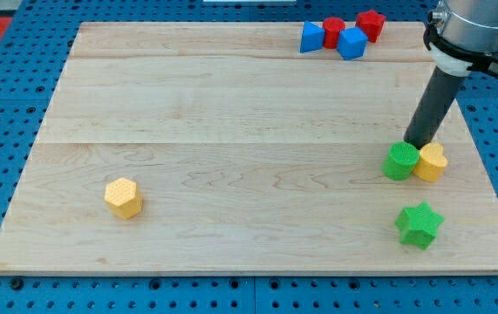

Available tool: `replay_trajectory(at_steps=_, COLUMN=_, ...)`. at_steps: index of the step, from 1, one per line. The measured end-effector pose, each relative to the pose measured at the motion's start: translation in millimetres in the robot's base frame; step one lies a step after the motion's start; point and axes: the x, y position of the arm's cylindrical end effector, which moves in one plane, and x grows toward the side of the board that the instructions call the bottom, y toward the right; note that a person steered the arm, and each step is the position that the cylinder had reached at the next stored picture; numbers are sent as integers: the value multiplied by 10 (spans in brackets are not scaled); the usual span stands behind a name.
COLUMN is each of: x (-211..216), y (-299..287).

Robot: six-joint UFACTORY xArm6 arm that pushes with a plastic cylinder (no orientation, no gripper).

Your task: Slide the yellow heart into the green circle

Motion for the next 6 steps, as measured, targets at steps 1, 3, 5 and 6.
replay_trajectory(at_steps=1, x=-60, y=281)
replay_trajectory(at_steps=3, x=491, y=620)
replay_trajectory(at_steps=5, x=623, y=-134)
replay_trajectory(at_steps=6, x=682, y=-117)
